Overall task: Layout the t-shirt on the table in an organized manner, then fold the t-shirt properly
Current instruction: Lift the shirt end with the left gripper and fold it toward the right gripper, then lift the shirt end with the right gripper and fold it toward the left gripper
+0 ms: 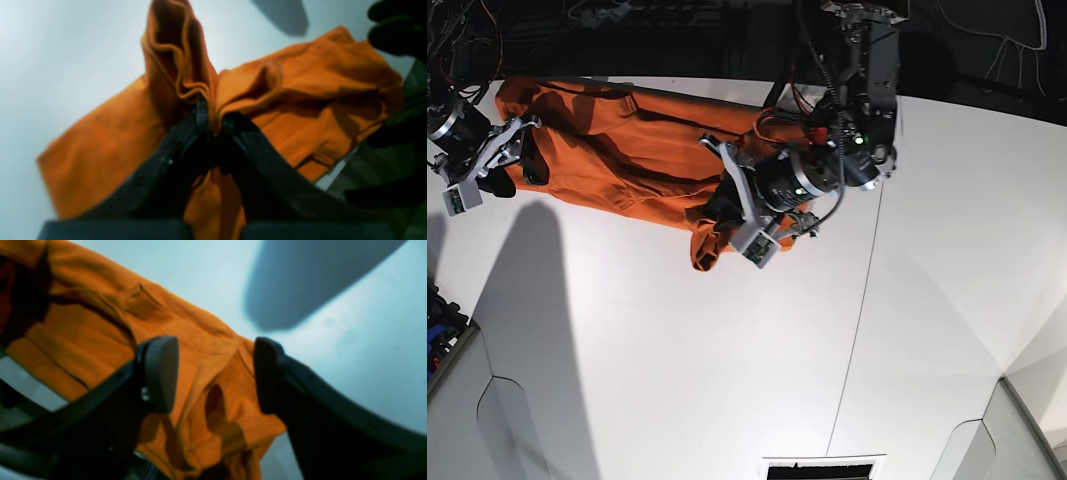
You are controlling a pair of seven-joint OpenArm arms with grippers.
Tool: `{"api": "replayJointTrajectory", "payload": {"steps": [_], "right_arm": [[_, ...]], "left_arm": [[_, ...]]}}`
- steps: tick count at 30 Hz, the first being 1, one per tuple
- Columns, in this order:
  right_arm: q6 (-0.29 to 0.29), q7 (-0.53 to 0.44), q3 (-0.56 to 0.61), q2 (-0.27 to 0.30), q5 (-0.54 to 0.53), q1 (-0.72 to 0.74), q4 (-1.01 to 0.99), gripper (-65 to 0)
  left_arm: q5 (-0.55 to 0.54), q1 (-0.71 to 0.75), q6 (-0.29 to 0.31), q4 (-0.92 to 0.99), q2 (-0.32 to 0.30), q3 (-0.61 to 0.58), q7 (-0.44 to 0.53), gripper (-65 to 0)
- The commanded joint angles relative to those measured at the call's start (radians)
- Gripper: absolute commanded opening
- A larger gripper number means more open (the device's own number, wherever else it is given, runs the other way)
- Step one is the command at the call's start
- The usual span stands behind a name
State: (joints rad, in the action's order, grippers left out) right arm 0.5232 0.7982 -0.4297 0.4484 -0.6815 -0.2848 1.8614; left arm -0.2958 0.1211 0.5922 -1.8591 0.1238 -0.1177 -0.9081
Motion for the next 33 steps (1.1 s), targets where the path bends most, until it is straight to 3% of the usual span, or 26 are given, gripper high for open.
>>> {"api": "replayJointTrajectory", "payload": {"steps": [1, 3, 7, 9, 11, 14, 20, 28, 33], "right_arm": [[-0.013, -0.011, -0.008, 0.017, -0.014, 0.007, 0.015, -29.9], [-0.03, -0.014, -0.011, 0.017, -0.01, 0.008, 0.015, -29.9], [-0.03, -0.017, -0.039, 0.017, -0.011, 0.012, 0.015, -29.8], [-0.03, -0.016, -0.068, 0.017, -0.011, 0.011, 0.015, -29.8], [-0.03, -0.016, -0.106, 0.017, -0.006, 0.01, 0.014, -29.8], [-0.045, -0.016, -0.166, 0.018, 0.029, 0.01, 0.003, -29.8], [-0.031, 0.011, -0.19, 0.053, -0.017, -0.013, -0.106, -29.8], [0.035, 0.043, -0.183, 0.048, -0.124, -0.012, -0.302, -29.8], [0.035, 0.047, -0.134, 0.045, -0.138, -0.012, -0.349, -29.8]], "left_arm": [[-0.016, -0.011, 0.002, 0.011, 0.005, -0.007, 0.021, -65.0], [-0.018, -0.01, 0.002, 0.058, 0.003, -0.008, 0.021, -64.8], [-0.068, -0.009, 0.003, 0.111, 0.003, -0.008, 0.003, -41.4], [-0.152, -0.006, 0.034, 0.111, 0.003, -0.009, -0.024, -35.7], [-0.232, -0.004, 0.085, 0.111, 0.003, -0.021, -0.048, -35.7], [-0.288, -0.004, 0.106, 0.111, 0.003, -0.08, -0.076, -35.7], [-0.283, -0.005, 0.106, 0.111, 0.004, -0.206, -0.076, -35.7], [-0.265, -0.004, 0.106, 0.111, -0.004, -0.208, -0.077, -35.7], [-0.253, -0.004, 0.106, 0.111, -0.041, -0.208, -0.076, -35.7]]}}
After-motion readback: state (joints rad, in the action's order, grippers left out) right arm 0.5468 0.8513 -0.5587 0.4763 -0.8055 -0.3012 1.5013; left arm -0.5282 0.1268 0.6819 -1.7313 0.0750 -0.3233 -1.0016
